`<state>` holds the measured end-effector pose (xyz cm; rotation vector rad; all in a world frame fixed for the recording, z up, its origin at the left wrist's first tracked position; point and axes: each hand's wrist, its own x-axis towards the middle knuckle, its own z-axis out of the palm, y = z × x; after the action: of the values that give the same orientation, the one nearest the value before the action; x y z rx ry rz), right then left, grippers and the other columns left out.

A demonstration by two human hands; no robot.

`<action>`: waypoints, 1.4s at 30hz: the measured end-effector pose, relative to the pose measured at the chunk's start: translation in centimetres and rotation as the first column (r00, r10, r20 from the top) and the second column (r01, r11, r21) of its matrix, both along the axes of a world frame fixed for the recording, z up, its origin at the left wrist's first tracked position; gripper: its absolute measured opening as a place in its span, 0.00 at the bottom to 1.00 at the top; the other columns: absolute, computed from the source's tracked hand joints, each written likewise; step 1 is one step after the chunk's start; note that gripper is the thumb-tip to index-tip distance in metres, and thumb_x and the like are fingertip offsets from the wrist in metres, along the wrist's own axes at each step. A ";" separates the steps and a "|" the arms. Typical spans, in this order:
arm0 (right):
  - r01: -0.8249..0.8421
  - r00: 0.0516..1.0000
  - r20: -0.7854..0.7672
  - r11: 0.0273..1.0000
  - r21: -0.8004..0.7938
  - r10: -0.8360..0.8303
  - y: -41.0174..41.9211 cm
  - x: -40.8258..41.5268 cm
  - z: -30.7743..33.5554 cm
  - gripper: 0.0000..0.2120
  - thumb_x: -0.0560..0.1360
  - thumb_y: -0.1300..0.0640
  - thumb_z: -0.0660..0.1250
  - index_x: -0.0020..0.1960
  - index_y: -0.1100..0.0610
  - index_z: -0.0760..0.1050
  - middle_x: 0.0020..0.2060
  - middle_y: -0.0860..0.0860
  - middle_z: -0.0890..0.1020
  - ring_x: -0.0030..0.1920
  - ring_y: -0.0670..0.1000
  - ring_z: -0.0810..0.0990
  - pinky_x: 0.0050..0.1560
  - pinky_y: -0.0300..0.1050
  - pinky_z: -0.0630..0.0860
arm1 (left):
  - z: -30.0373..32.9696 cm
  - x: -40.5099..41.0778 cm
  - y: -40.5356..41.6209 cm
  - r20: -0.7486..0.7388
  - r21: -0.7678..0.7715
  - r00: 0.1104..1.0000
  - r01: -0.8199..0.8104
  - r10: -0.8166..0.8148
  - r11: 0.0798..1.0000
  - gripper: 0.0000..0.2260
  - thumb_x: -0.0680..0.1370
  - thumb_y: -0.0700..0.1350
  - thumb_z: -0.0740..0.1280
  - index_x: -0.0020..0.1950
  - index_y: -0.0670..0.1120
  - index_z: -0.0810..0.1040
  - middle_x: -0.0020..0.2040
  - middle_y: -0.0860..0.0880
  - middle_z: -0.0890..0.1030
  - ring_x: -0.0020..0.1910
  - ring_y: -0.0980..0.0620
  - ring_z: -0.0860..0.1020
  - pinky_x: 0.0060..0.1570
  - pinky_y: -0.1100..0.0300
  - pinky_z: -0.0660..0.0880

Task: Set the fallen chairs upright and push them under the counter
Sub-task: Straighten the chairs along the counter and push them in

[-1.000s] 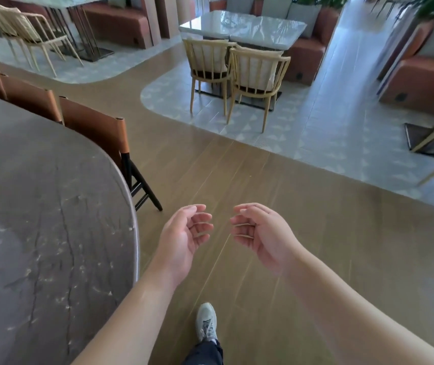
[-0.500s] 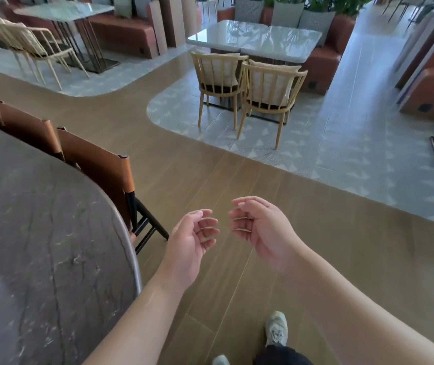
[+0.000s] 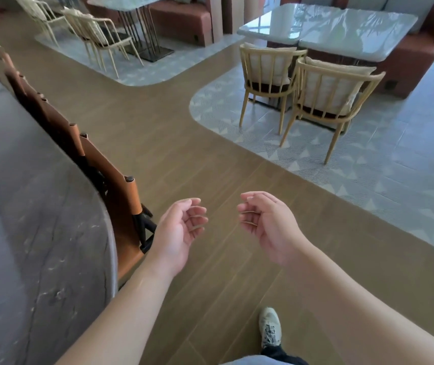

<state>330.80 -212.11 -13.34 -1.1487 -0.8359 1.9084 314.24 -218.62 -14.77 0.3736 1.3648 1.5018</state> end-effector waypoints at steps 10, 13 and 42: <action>-0.163 0.987 0.007 0.986 0.012 0.163 12.7 -0.8 0.7 0.07 0.79 0.63 0.61 0.48 0.57 0.79 0.35 0.53 0.80 0.32 0.49 0.77 0.37 0.43 0.74 | 1.6 1.2 10.1 -0.026 0.015 0.989 -0.147 0.148 0.989 0.11 0.83 0.45 0.58 0.53 0.46 0.80 0.41 0.49 0.82 0.39 0.52 0.80 0.46 0.54 0.72; -0.211 0.977 0.023 0.977 0.000 0.211 15.0 -2.4 0.0 0.07 0.79 0.62 0.62 0.48 0.57 0.79 0.35 0.52 0.80 0.33 0.50 0.77 0.38 0.44 0.74 | 1.6 -0.4 12.0 -0.016 0.006 0.979 -0.202 0.202 0.979 0.11 0.83 0.45 0.58 0.55 0.46 0.79 0.41 0.50 0.82 0.39 0.53 0.80 0.47 0.54 0.72; -0.456 0.881 0.181 0.887 0.076 0.437 43.9 -37.7 -0.7 0.08 0.78 0.63 0.62 0.48 0.56 0.80 0.38 0.53 0.83 0.36 0.50 0.80 0.40 0.46 0.75 | -1.4 -33.0 38.0 0.048 0.028 0.978 -0.203 0.201 0.979 0.12 0.83 0.44 0.56 0.59 0.44 0.78 0.46 0.47 0.82 0.45 0.49 0.79 0.50 0.51 0.72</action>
<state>293.07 -168.24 -14.04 -1.1142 -1.3839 2.1151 281.20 -180.57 -16.12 0.2246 1.3761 1.6910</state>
